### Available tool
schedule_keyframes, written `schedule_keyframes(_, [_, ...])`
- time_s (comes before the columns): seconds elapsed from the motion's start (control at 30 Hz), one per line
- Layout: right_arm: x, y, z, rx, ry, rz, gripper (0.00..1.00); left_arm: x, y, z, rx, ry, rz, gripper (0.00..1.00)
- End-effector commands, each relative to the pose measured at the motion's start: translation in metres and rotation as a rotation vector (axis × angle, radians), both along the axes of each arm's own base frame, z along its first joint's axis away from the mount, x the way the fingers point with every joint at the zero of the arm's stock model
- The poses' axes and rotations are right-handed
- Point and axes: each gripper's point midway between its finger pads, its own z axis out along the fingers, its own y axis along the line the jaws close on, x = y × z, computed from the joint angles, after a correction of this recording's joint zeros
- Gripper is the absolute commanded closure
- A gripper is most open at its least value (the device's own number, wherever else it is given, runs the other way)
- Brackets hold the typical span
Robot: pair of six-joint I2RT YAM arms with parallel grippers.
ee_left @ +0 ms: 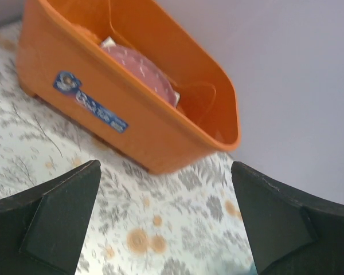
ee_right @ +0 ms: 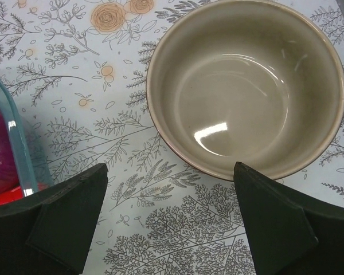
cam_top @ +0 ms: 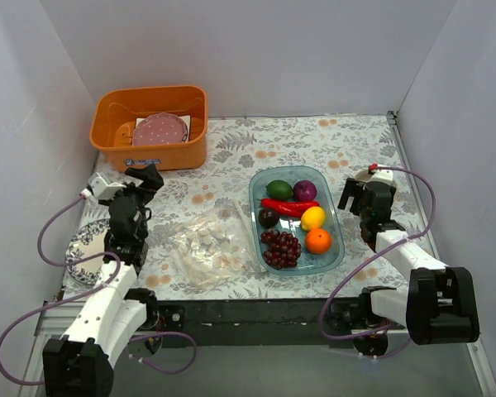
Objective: Place the food in the zip-top bag and seal the zipper
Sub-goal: Adjust the zipper food storage bag at the center of the board.
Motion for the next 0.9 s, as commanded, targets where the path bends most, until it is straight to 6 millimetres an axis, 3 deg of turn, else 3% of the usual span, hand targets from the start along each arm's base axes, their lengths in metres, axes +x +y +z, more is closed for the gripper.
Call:
schedule_keyframes(0.0, [-0.001, 0.018, -0.006, 0.078, 0.056, 0.063, 0.02, -0.007, -0.033, -0.028, -0.050, 0.285, -0.177, 0.02])
schedule_keyframes(0.07, [-0.001, 0.026, -0.005, 0.104, 0.044, 0.098, 0.02, -0.012, -0.044, -0.037, -0.029, 0.383, -0.245, 0.02])
schedule_keyframes(0.1, [-0.002, 0.027, -0.005, 0.109, 0.045, 0.106, 0.02, -0.011, -0.049, -0.023, -0.017, 0.374, -0.277, 0.02])
schedule_keyframes(0.13, [-0.001, 0.029, -0.004, 0.114, 0.043, 0.111, 0.02, -0.016, -0.051, -0.030, -0.013, 0.422, -0.298, 0.02])
schedule_keyframes(0.2, [0.000, 0.033, -0.002, 0.125, 0.042, 0.131, 0.02, -0.018, -0.056, -0.021, 0.006, 0.429, -0.333, 0.02])
schedule_keyframes(0.4, [0.005, 0.043, 0.006, 0.155, 0.084, 0.176, 0.03, -0.037, -0.076, -0.034, -0.031, 0.542, -0.455, 0.02])
schedule_keyframes(0.6, [-0.006, 0.068, 0.034, 0.276, 0.074, 0.261, 0.04, -0.077, -0.104, -0.106, -0.202, 0.807, -0.584, 0.02])
schedule_keyframes(0.67, [-0.010, 0.074, 0.050, 0.316, 0.042, 0.272, 0.04, -0.089, -0.100, -0.126, -0.227, 0.884, -0.552, 0.02])
schedule_keyframes(0.77, [-0.022, 0.080, 0.062, 0.352, 0.030, 0.297, 0.04, -0.085, -0.094, -0.119, -0.225, 0.908, -0.465, 0.02])
schedule_keyframes(0.87, [-0.029, 0.084, 0.077, 0.371, 0.011, 0.313, 0.06, -0.086, -0.070, -0.132, -0.221, 1.003, -0.286, 0.02])
